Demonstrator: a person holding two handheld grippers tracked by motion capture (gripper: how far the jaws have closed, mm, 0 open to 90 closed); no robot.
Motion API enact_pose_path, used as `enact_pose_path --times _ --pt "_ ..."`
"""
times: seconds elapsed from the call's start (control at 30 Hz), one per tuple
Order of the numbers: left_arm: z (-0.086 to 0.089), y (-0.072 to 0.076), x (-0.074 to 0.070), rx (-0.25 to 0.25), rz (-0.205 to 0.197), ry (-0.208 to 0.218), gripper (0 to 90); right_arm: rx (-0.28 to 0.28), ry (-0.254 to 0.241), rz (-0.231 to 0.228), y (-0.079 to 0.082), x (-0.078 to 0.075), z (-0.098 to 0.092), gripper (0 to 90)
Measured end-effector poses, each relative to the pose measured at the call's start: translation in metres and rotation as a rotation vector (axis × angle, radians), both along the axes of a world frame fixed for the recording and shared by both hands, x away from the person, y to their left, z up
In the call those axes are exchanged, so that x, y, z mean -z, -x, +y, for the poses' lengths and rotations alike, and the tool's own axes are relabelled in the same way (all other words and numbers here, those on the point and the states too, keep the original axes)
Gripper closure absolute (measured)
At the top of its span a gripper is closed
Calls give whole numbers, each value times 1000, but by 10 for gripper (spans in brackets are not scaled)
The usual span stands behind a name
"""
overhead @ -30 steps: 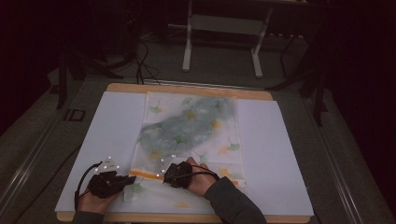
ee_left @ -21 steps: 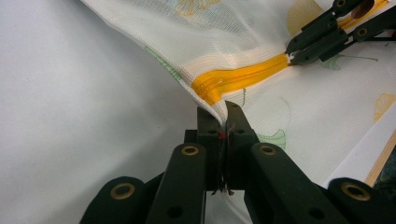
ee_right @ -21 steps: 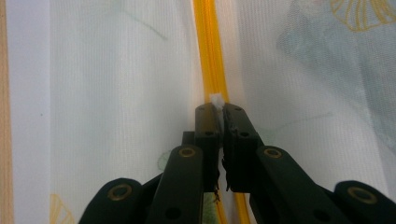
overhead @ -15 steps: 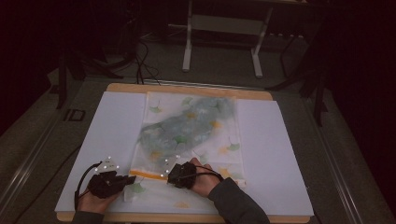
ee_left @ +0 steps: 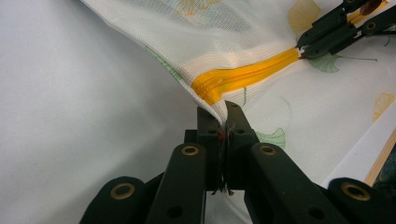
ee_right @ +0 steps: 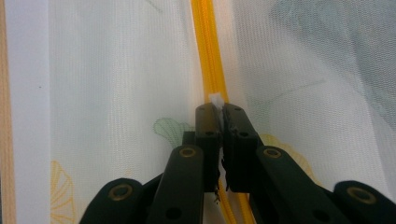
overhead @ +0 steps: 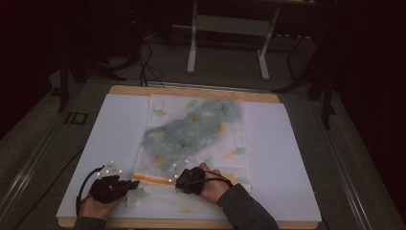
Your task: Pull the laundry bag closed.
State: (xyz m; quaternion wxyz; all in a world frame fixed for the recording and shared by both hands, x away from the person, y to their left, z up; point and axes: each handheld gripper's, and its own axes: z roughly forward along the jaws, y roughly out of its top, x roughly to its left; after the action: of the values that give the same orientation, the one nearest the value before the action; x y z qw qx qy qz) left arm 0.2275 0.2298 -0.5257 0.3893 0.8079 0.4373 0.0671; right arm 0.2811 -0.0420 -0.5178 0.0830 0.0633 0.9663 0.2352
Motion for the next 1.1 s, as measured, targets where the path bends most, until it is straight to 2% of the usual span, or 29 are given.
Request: enact_pose_path --times 0.4,0.77,1.1 --pt "0 0 0 0 -2 0 878 4 -15 -4 0 0 -5 900" --pt "1 0 -1 -2 -5 5 878 1 4 -17 0 0 -5 900" --pt "1 1 -1 -4 -6 5 878 3 16 -15 -1 -1 -14 900"
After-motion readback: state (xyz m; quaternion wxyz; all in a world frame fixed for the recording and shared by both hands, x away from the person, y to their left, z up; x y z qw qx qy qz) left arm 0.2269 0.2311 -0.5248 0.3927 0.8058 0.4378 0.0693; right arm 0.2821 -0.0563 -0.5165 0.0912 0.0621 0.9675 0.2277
